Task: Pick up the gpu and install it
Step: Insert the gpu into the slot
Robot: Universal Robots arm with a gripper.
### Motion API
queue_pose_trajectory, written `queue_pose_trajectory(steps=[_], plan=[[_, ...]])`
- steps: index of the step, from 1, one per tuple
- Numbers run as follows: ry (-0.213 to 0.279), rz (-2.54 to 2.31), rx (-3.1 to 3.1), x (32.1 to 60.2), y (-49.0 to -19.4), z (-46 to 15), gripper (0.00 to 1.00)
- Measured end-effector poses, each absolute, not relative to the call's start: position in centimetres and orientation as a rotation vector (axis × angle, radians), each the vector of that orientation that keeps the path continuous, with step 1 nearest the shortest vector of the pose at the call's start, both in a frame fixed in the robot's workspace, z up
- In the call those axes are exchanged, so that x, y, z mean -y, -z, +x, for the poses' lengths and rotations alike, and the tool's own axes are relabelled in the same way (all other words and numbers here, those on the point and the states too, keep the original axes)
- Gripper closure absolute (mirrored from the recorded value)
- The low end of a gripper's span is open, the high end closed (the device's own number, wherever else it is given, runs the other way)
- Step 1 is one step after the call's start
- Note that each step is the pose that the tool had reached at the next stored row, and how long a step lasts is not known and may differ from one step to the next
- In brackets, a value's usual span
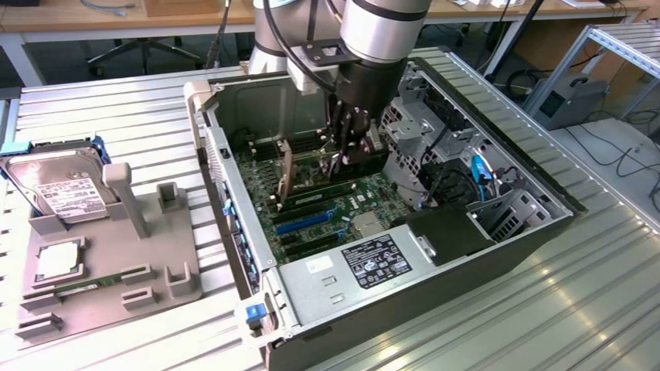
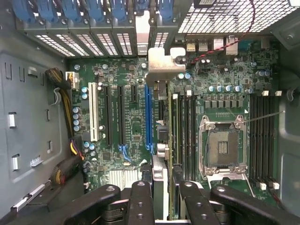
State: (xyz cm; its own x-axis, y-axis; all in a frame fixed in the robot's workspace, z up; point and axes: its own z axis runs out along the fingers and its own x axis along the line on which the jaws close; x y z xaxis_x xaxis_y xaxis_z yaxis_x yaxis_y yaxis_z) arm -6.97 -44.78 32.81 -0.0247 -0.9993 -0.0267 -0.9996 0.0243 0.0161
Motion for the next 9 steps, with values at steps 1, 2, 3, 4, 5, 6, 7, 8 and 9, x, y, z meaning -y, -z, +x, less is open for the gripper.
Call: queue_pose_trajectory(steps=[1,2,3,4,5,6,7,8,9], plan=[[-0.047,-2.188,-2.243,44.79,-32.81,-6.99,0.73],[-0.047,-2.188,-2.243,44.82,-32.81,-7.01,0.73],[-0.047,-2.188,-2.243,44.84,-32.8,-7.03,0.73],[-0.047,-2.188,-2.243,44.86,-32.79,-7.05,0.73],[-0.047,-2.188,-2.243,44.88,-32.79,-7.06,0.73],[-0.047,-2.188,-2.243,44.9,-32.78,-7.08,0.73],[-0.047,-2.188,-2.243,44.93,-32.77,-7.1,0.73],[-0.047,-2.188,-2.243,44.96,-32.76,-7.12,0.73],[-0.047,-2.188,-2.243,44.98,-32.76,-7.14,0.73]])
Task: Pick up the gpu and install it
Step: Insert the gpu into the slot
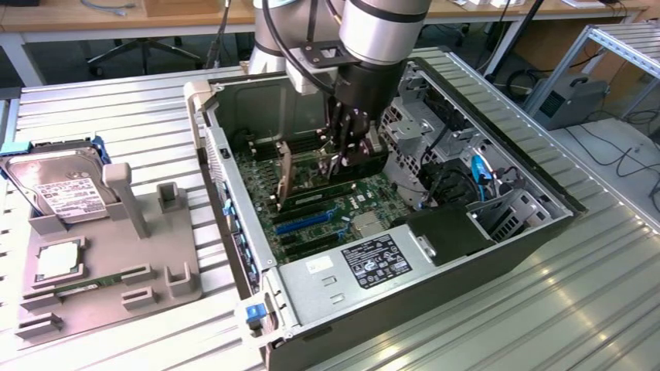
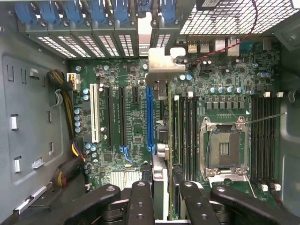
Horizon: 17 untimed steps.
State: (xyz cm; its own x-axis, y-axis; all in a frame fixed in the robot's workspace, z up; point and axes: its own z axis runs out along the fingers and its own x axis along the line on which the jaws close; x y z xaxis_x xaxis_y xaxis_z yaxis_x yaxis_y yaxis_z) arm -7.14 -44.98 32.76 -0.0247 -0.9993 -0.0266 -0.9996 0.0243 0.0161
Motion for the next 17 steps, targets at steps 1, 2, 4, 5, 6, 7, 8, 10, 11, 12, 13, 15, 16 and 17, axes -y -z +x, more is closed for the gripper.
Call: queue_pose_trajectory(steps=[1,2,4,5,6,7,8,10,11,12,13,15,16,17], plan=[[-0.047,-2.188,-2.243,45.0,-32.76,-7.15,0.73],[-0.047,-2.188,-2.243,45.01,-32.75,-7.16,0.73],[-0.047,-2.188,-2.243,45.07,-32.74,-7.21,0.73],[-0.047,-2.188,-2.243,45.08,-32.73,-7.22,0.73],[-0.047,-2.188,-2.243,45.1,-32.73,-7.23,0.73],[-0.047,-2.188,-2.243,45.12,-32.72,-7.24,0.73],[-0.047,-2.188,-2.243,45.15,-32.71,-7.27,0.73],[-0.047,-2.188,-2.243,45.19,-32.7,-7.31,0.73],[-0.047,-2.188,-2.243,45.21,-32.7,-7.32,0.73],[-0.047,-2.188,-2.243,45.23,-32.69,-7.34,0.73],[-0.047,-2.188,-2.243,45.24,-32.69,-7.34,0.73],[-0.047,-2.188,-2.243,45.28,-32.68,-7.37,0.73],[-0.047,-2.188,-2.243,45.29,-32.68,-7.38,0.73],[-0.047,-2.188,-2.243,45.31,-32.67,-7.4,0.73]])
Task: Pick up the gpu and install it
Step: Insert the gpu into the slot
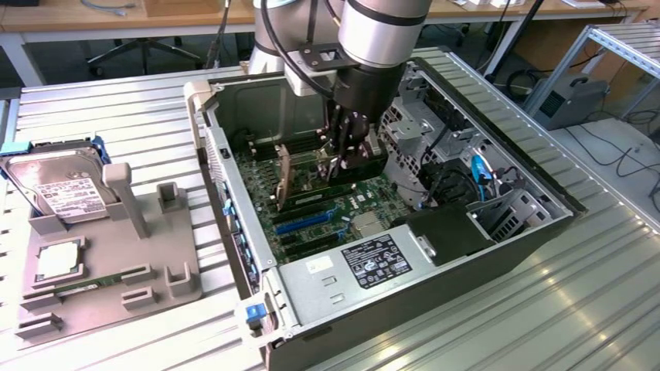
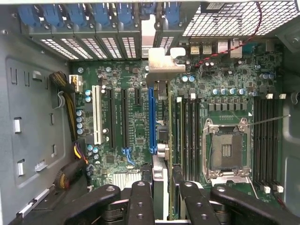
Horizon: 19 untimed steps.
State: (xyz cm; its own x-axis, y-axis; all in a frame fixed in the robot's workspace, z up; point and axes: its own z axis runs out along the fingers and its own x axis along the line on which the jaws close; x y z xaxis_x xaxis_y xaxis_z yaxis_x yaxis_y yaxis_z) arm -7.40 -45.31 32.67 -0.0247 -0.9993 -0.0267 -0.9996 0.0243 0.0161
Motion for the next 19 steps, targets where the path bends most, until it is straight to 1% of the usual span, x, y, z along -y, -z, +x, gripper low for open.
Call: queue_pose_trajectory(steps=[15,19], plan=[[-0.047,-2.188,-2.243,45.57,-32.61,-7.66,0.73],[-0.047,-2.189,-2.243,46.07,-32.38,-8.03,0.73]])
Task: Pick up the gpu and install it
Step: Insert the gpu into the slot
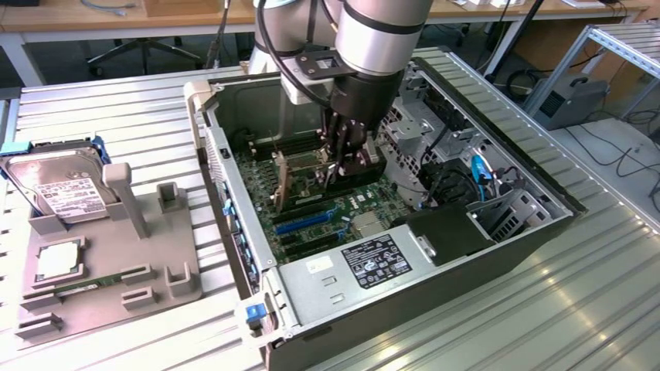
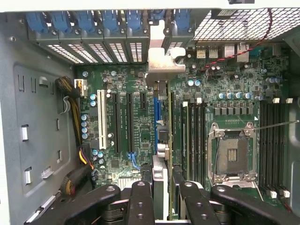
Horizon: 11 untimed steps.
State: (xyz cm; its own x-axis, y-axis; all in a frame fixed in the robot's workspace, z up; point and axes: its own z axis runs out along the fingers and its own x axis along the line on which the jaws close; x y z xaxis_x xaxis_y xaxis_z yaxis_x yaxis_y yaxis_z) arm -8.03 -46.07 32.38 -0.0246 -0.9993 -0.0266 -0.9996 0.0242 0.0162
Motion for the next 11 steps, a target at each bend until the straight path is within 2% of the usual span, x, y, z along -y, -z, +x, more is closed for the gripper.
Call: queue_pose_trajectory(steps=[11], plan=[[-0.047,-2.188,-2.243,46.08,-32.3,-8.23,0.73]])
